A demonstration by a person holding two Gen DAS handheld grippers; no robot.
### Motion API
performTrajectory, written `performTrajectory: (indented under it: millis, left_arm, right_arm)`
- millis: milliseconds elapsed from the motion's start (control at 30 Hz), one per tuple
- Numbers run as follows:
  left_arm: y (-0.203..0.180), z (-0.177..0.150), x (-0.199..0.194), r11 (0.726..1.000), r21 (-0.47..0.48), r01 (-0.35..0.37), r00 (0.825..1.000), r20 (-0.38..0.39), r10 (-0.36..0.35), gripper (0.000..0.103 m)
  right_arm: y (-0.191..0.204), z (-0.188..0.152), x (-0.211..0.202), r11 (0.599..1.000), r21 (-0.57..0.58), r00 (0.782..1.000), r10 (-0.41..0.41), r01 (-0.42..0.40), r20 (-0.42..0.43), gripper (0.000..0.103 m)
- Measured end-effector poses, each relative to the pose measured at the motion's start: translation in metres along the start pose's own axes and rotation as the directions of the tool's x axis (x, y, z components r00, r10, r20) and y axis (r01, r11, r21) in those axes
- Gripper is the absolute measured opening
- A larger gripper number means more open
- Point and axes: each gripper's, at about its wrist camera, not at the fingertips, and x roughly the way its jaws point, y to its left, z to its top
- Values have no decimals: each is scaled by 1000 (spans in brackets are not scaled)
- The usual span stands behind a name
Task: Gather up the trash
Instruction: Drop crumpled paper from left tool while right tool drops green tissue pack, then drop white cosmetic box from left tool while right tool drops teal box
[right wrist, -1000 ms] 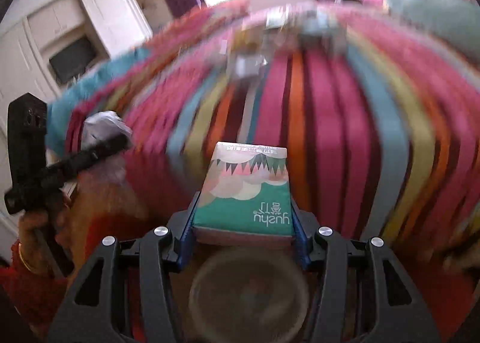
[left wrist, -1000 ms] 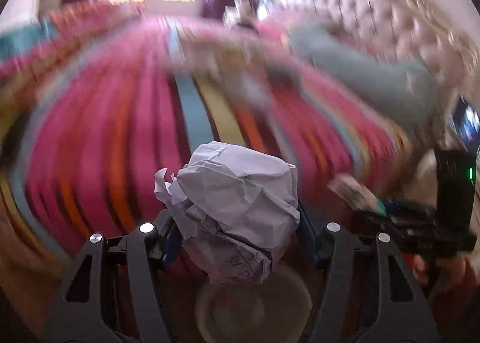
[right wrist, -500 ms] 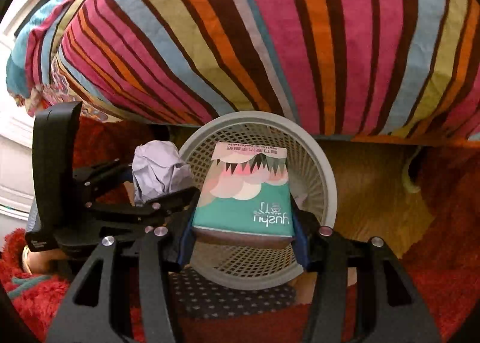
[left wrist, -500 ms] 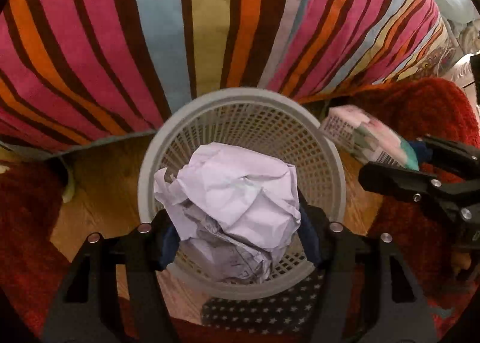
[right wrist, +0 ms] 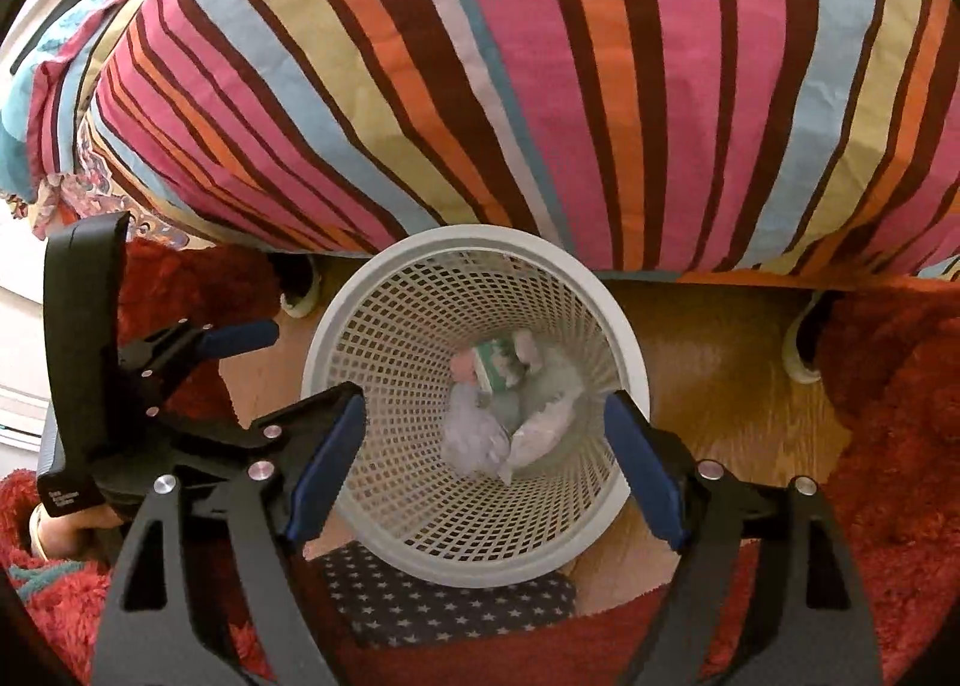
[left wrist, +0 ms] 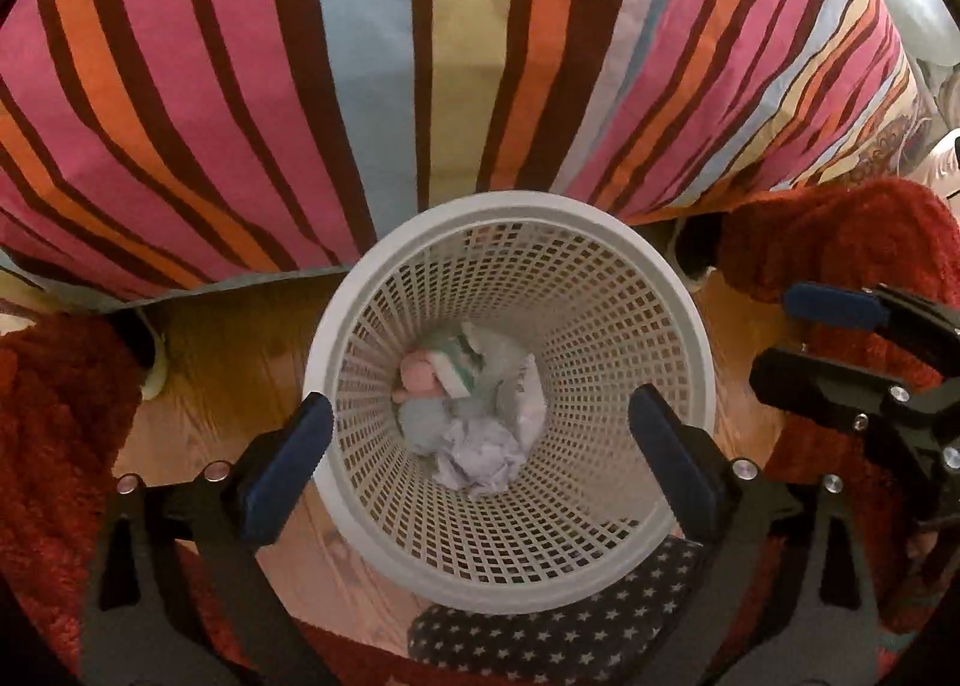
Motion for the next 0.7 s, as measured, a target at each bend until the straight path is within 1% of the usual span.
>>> performTrajectory:
  millis: [100,200,267,333,400,467,500,533,567,600,633,667,700]
  left_arm:
    - [3,1,-6,1000,-15,-7,1000,18,7,96]
    - [9,4,-20,999,-44,-18,999,43,20,96]
    - [11,10,-40,998,-58,-19,997,77,24,96]
    - [10,19,-67,998,-60,-27,991,126,34,96]
    - [7,34,-95,997,-80,-7,985,172,21,96]
    - [3,57,-129,994,-105,25,969,248,2,96]
    - [-1,74,-147,993,-117,31,954,301,6,96]
    - [-4,85,-158,992,-123,34,942,336,10,96]
    - [-8,101,-171,991,-129,35,921,389,18,96]
    - [-12,117,-180,990,-136,25,903,429,36,96]
    - [-18,138,-188,988,-153,1,882,465,71,96]
    - [-22,157,-192,985,-171,-8,864,495,93,96]
    - [-24,173,-194,981,-191,-13,850,515,111,96]
  right_arm:
    - [1,1,1,1000,-2,1000,-6,6,8,78]
    - [2,2,-5,1000,-7,1000,-10,10,25,77]
    - [3,4,-13,1000,-13,999,-12,12,48,78]
    - [3,10,-29,1000,-24,996,3,-1,85,78]
    - [2,20,-52,999,-37,989,31,-26,146,78]
    - [-1,42,-92,996,-84,963,57,-36,264,78]
    - [-2,51,-107,994,-106,949,56,-24,310,78]
    - [-3,67,-128,990,-142,924,52,2,380,77]
    - [-6,84,-148,984,-172,893,46,35,448,78]
    - [-10,97,-159,981,-182,869,36,63,494,78]
    - [-17,119,-172,976,-185,828,10,114,560,78]
    - [-23,137,-179,973,-177,798,-11,147,603,78]
    - [-30,155,-184,972,-167,775,-23,165,632,78]
